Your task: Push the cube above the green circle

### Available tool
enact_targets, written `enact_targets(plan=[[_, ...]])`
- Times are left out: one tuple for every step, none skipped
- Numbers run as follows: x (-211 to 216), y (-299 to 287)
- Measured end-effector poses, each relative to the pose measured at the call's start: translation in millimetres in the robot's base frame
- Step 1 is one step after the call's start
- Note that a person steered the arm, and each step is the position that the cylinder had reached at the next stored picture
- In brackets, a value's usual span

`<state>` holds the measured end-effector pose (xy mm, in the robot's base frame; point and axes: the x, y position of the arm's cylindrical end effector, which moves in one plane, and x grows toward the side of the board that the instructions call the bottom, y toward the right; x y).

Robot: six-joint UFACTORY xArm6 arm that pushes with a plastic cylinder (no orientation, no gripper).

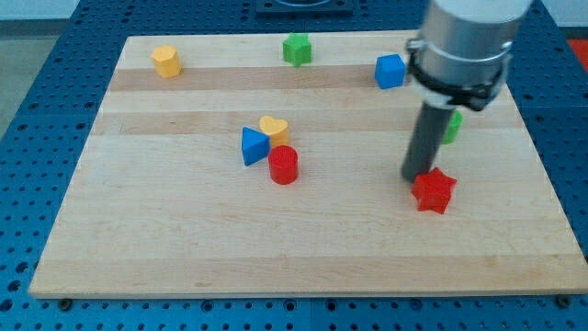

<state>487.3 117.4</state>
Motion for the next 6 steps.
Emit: enact_targets(plan=[[-12.9,-33.4],[-90.9,-33.4],[-96.4,-34.0],[-135.5,-34.0],[-160.8,-12.0],[-168.8,0.7]])
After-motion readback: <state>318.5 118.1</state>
